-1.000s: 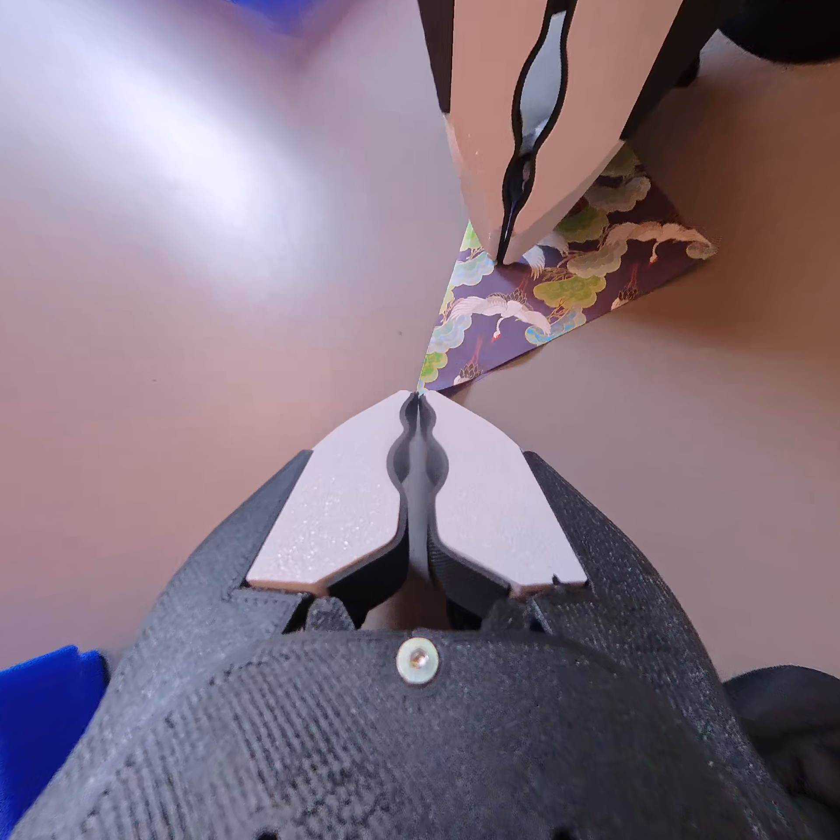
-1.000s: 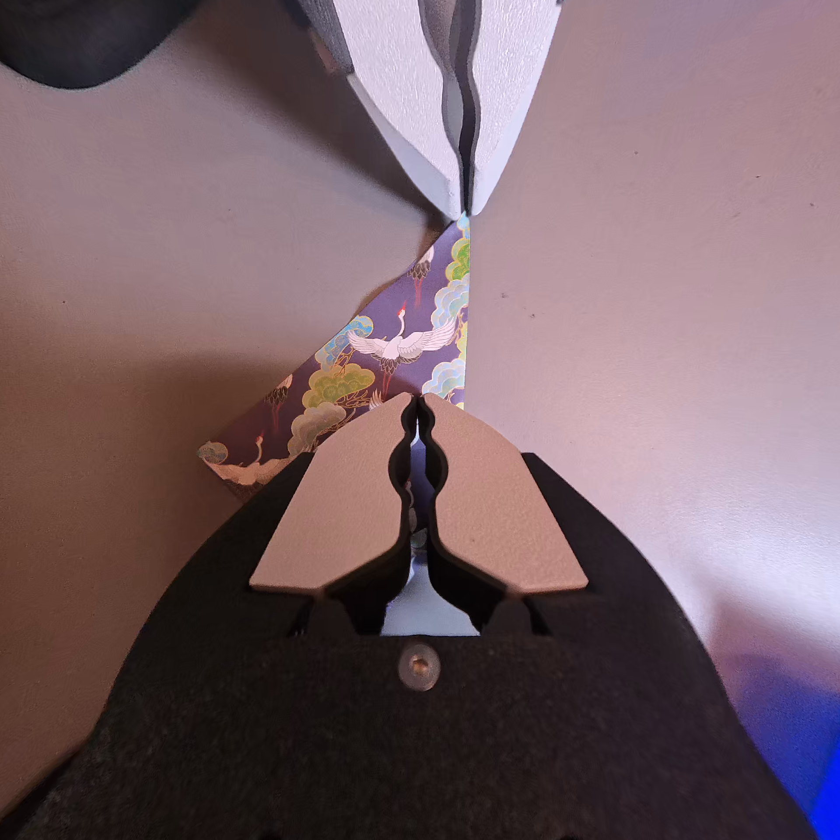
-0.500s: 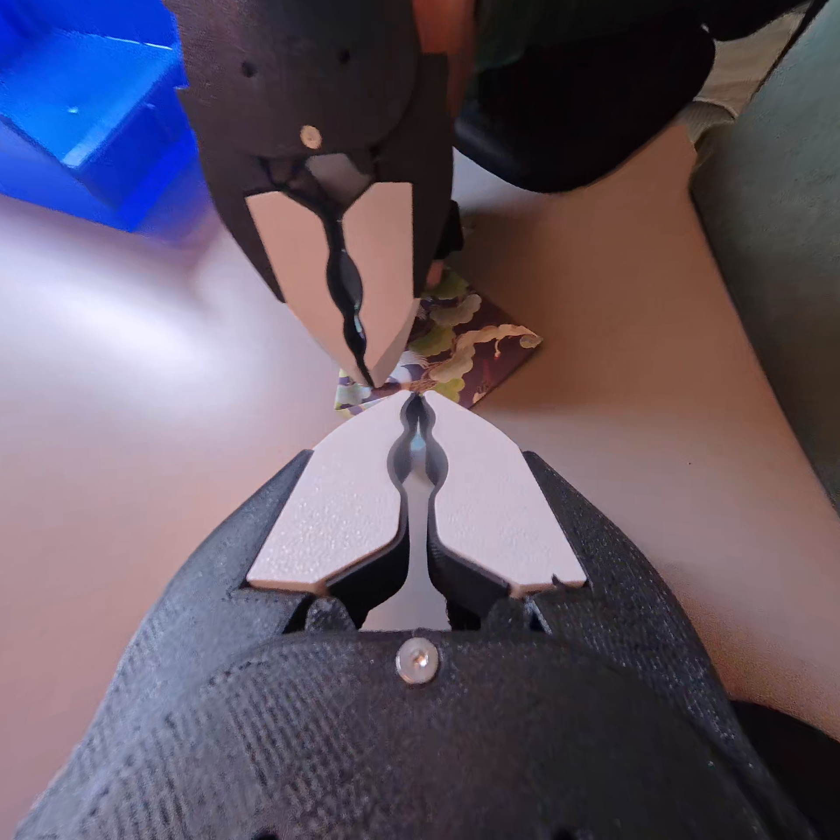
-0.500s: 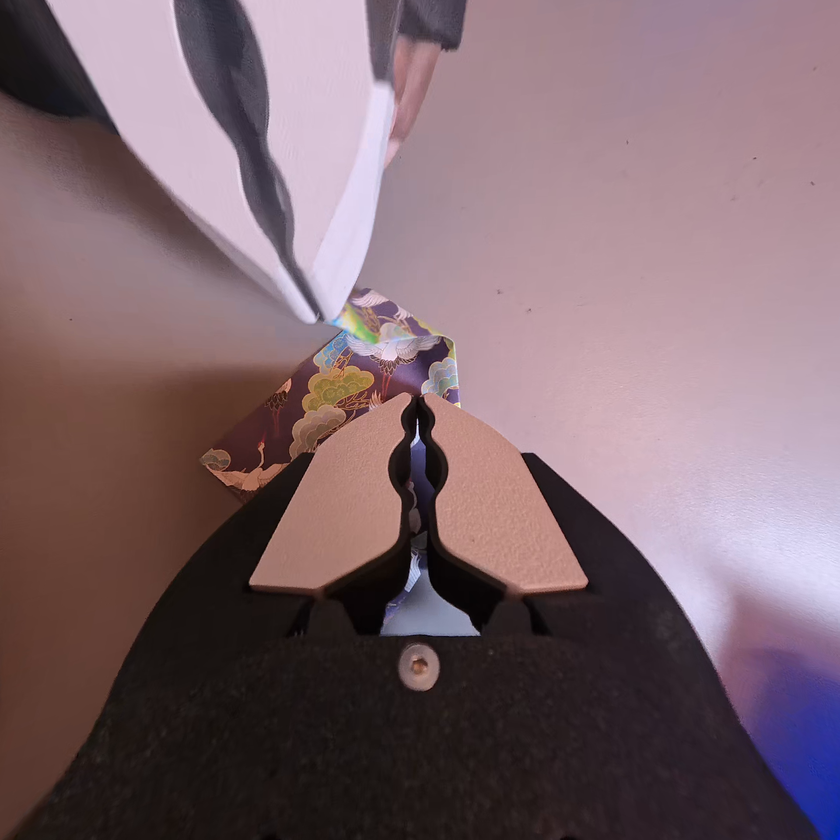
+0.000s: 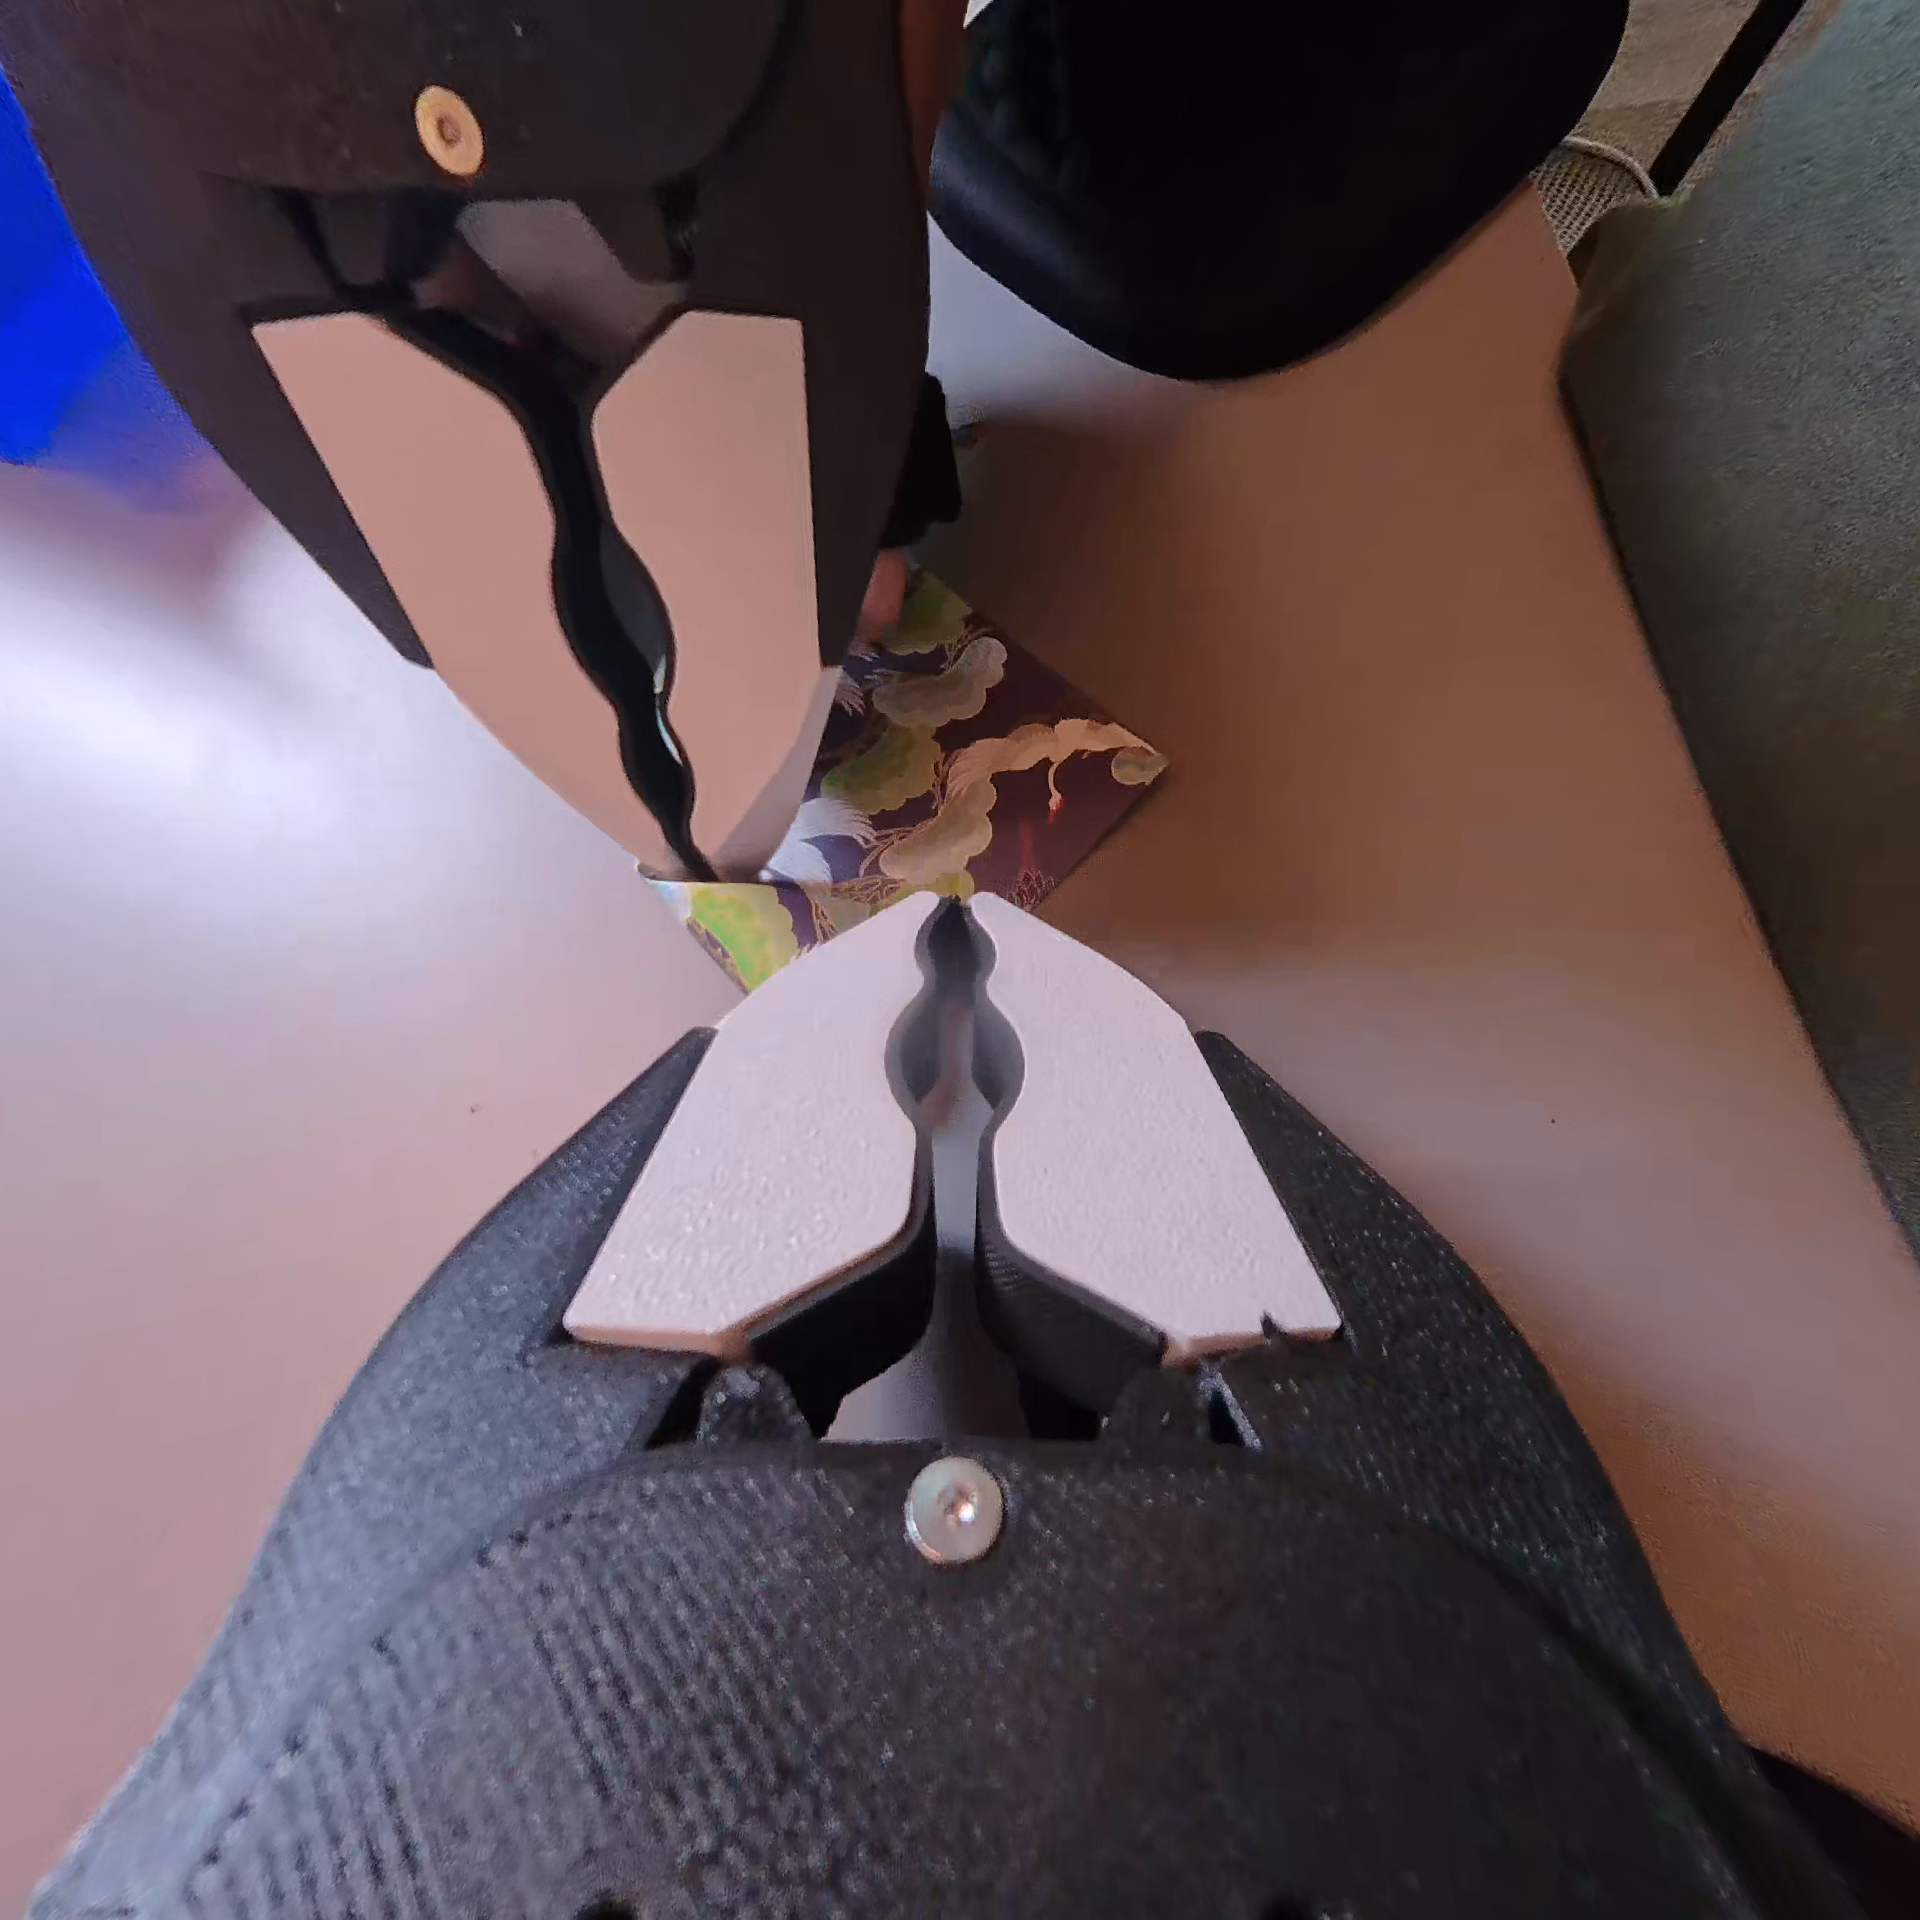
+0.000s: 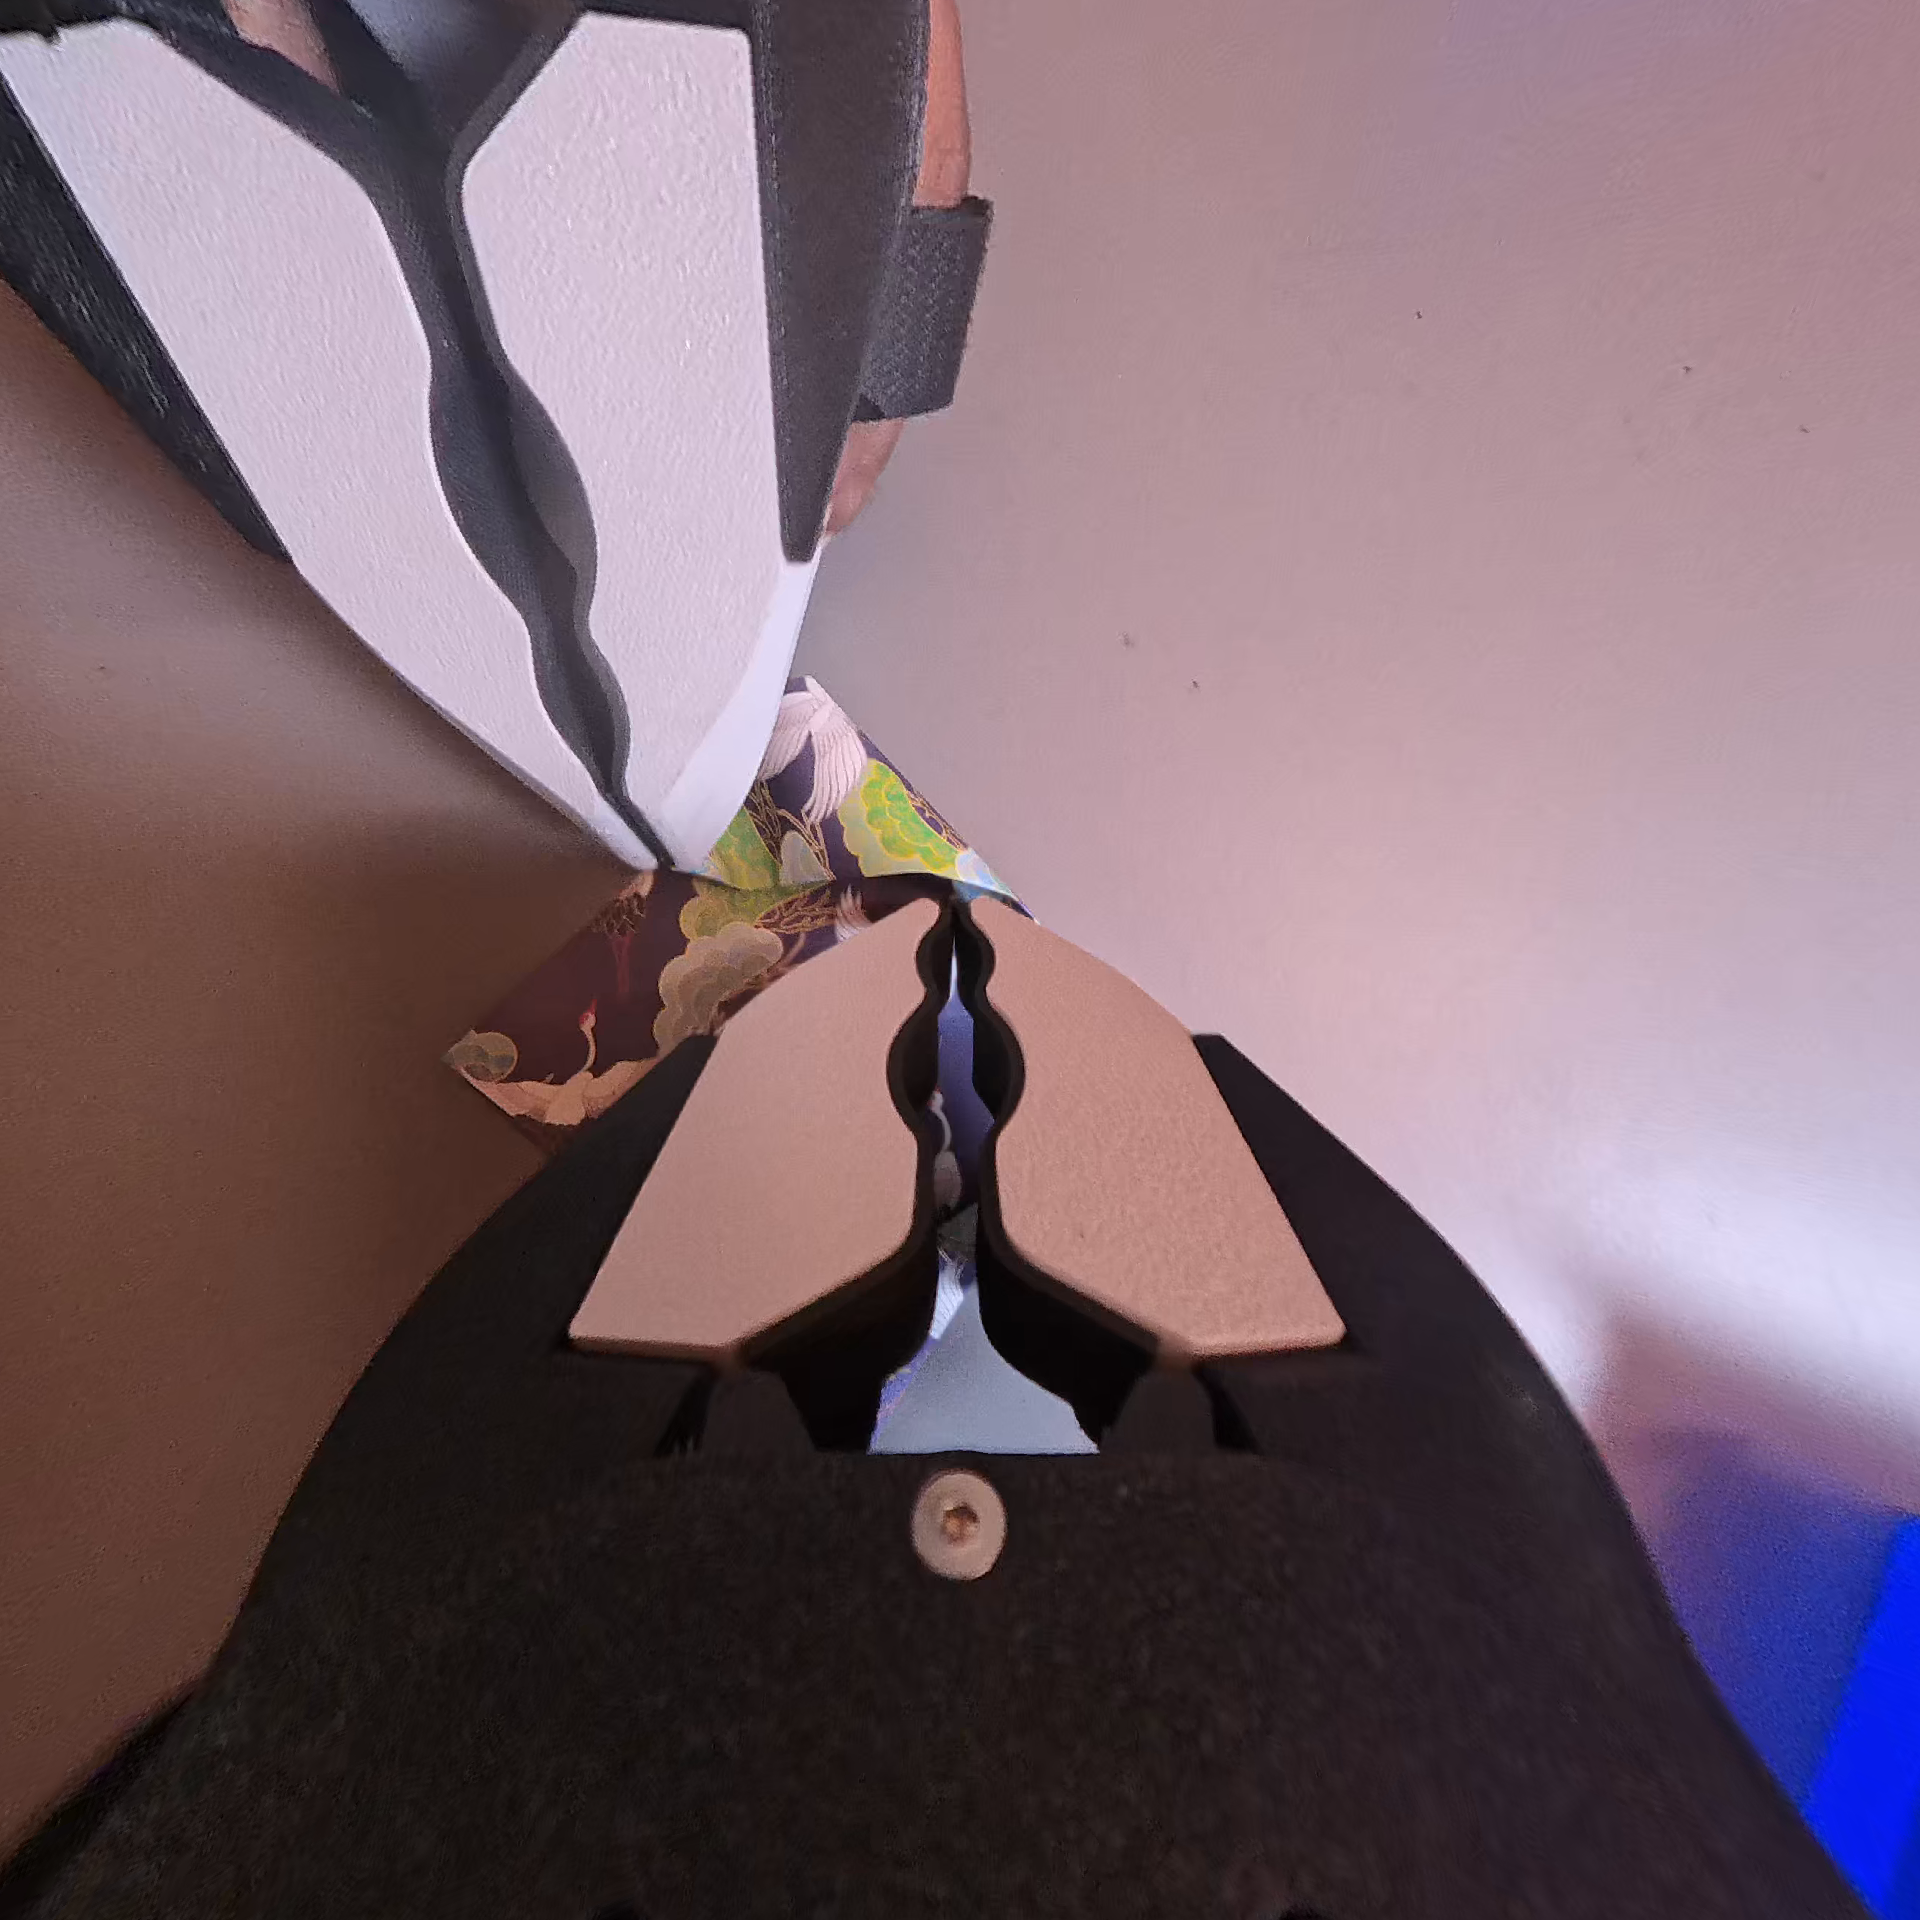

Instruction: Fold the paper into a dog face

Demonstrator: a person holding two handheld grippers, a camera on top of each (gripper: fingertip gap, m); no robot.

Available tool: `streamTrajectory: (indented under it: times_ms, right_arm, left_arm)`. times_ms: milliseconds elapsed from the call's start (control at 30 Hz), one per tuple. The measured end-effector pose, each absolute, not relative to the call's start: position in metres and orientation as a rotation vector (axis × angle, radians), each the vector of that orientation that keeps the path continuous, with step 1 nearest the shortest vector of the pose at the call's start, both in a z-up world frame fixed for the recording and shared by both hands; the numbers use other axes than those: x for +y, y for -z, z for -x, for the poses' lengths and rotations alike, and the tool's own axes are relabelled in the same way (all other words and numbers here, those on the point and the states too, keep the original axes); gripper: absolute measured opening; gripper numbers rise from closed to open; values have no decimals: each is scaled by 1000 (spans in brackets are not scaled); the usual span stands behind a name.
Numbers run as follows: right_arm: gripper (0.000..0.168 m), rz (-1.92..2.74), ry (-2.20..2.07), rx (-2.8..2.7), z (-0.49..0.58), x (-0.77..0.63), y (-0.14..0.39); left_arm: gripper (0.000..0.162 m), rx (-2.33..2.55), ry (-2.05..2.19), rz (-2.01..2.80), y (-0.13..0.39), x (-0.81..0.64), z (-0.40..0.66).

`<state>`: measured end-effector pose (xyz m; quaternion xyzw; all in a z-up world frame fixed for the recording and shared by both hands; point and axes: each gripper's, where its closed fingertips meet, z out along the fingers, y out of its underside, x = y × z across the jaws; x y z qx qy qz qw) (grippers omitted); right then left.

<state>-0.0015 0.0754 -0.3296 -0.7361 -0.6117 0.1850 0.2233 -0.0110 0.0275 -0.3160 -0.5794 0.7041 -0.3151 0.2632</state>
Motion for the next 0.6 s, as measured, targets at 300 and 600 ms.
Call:
streamTrajectory:
  times_ms: [300,600]
  right_arm:
    - [2,2037,-556,-1689,0,72,329]
    - [1,1981,-751,-1543,9,73,297]
  left_arm:
    - [0,1902,864,1606,322,26,7]
    - [0,1876,886,1646,323,28,5]
